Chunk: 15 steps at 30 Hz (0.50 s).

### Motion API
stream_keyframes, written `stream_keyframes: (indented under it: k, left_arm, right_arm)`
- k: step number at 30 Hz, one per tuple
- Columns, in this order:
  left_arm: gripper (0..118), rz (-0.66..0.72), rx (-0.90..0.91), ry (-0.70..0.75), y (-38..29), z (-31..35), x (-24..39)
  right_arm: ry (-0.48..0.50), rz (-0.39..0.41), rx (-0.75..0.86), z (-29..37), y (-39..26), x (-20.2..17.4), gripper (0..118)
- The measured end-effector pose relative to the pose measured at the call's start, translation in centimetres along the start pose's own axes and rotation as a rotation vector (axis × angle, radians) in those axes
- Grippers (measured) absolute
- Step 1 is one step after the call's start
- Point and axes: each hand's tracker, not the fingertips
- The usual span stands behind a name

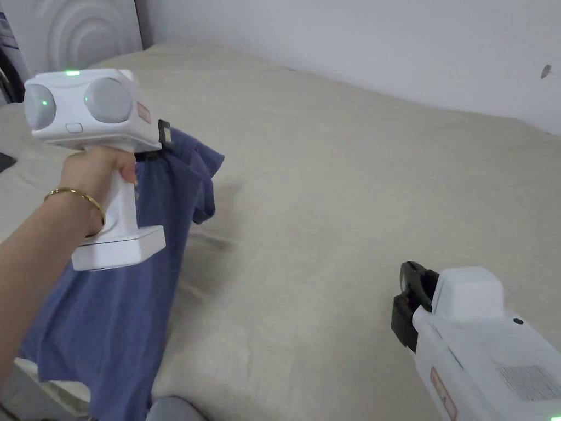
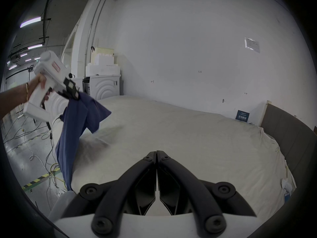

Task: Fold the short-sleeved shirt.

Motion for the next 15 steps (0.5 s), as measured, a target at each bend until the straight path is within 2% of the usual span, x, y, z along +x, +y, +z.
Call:
stream_keyframes:
  k: [7, 15]
  left_arm:
    - [0, -0.091, 0.24, -0.175, 6.6, 10.7, 6.2]
    - [0, -0.131, 0.365, -0.446, 10.5, 18.8, 16.1]
  right_arm:
    - [-0.056, -0.045, 0.046, 4.2, -0.4, 2.2, 0]
    - [-0.219, -0.084, 0.123, 9.5, -0.7, 6.9, 0]
